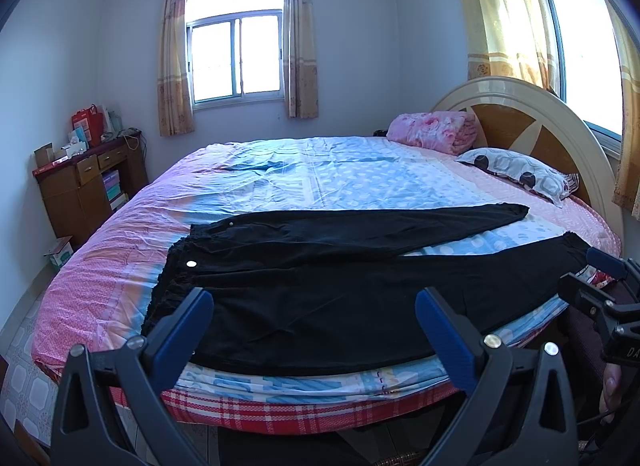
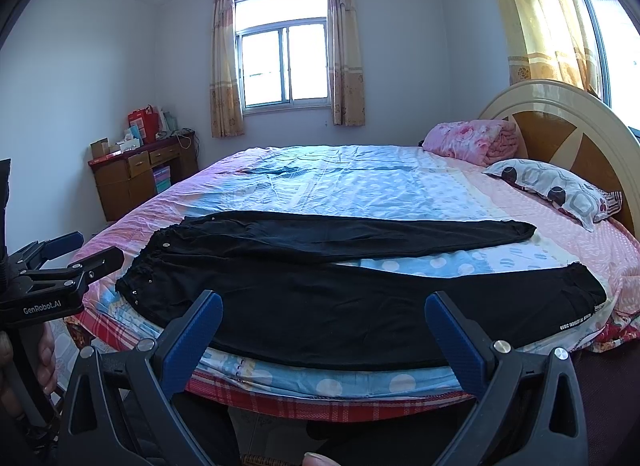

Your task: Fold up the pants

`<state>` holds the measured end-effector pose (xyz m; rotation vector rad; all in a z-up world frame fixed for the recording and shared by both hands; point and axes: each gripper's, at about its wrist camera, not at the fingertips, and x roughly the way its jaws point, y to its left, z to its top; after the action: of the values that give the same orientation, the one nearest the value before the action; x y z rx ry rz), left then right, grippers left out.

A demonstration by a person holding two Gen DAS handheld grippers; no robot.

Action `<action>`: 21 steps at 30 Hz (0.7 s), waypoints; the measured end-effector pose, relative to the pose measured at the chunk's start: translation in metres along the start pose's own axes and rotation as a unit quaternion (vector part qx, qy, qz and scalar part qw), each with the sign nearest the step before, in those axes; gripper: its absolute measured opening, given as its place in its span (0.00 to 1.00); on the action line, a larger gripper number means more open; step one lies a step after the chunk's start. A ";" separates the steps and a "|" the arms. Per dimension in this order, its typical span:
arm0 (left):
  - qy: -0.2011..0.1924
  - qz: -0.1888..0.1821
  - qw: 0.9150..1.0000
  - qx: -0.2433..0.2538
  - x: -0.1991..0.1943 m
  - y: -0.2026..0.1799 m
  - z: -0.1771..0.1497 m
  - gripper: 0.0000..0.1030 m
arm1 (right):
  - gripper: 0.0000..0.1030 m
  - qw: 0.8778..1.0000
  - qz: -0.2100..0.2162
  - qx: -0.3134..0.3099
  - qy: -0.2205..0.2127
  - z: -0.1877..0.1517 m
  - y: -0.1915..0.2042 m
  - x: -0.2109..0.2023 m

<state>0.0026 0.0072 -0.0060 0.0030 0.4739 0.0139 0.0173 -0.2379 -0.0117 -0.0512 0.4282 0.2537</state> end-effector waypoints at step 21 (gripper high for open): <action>0.034 -0.004 0.999 0.011 0.039 0.007 -0.019 1.00 | 0.99 0.999 0.010 -0.011 0.030 -0.010 -0.003 0.022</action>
<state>0.0284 0.0146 -0.0401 0.0224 0.5418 0.0008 0.0335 -0.2366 -0.0304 -0.0766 0.4861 0.2776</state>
